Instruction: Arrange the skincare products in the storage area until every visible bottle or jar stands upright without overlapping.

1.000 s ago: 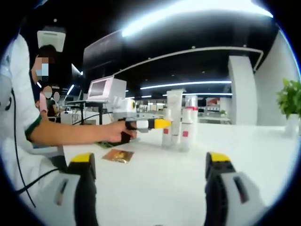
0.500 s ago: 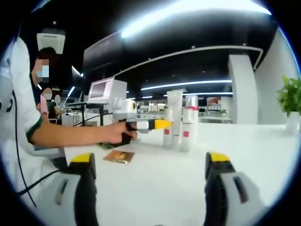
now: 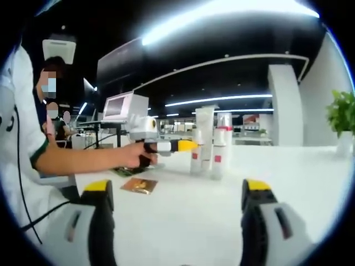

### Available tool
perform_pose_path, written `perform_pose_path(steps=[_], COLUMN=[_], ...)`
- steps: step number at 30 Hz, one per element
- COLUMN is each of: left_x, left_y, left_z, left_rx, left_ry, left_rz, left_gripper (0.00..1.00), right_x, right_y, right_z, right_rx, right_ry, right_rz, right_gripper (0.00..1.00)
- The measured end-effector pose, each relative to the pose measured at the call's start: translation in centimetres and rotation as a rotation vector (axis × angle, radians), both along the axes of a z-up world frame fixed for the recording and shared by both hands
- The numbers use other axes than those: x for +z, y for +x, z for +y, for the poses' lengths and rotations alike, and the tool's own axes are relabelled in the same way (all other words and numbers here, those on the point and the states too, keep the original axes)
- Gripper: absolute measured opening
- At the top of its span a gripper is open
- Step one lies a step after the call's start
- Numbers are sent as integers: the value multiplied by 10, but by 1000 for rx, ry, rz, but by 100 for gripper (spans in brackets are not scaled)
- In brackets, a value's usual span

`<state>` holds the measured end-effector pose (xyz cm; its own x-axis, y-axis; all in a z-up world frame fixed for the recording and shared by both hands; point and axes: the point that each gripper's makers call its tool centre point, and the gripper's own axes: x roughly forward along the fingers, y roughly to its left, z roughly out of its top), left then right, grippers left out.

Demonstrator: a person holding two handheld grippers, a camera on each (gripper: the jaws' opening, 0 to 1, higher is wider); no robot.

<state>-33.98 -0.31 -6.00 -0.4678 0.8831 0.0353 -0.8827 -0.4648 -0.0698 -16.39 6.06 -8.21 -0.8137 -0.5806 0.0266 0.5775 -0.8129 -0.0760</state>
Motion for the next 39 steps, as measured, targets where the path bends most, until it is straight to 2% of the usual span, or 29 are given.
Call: perform_pose_path(steps=[7, 10, 14, 17, 20, 25, 29, 36, 37, 39], left_x=[5, 7, 8, 7, 8, 16, 23, 25, 27, 30], left_y=[-3, 2, 7, 13, 17, 24, 22, 19, 18, 22], left_z=[-5, -5, -7, -6, -4, -2, -8, -19, -20, -21], left_rx=[-12, -9, -15, -11, -10, -25, -16, 0, 3, -9], left_ry=[-2, -5, 0, -18, -39, -16, -4, -16, -11, 15], left_rz=[8, 18, -5, -1, 20, 34, 41, 51, 47, 2], left_gripper=[28, 28, 28, 28, 30, 34, 34, 33, 32, 30], right_x=[-1, -1, -2, -2, -3, -4, -1, -2, -1, 3], right_y=[-1, -1, -2, -3, -4, -1, -5, -5, -5, -7], right_z=[0, 1, 0, 0, -1, -1, -2, -1, -1, -3], right_rx=[-5, -9, -12, -15, -14, -8, -12, -12, -12, -16], right_ry=[16, 15, 40, 45, 47, 38, 40, 50, 51, 49], right_rz=[-5, -6, -17, -22, -33, -41, -42, -41, -39, -37], right_gripper=[95, 95, 94, 93, 91, 91, 91, 86, 87, 88])
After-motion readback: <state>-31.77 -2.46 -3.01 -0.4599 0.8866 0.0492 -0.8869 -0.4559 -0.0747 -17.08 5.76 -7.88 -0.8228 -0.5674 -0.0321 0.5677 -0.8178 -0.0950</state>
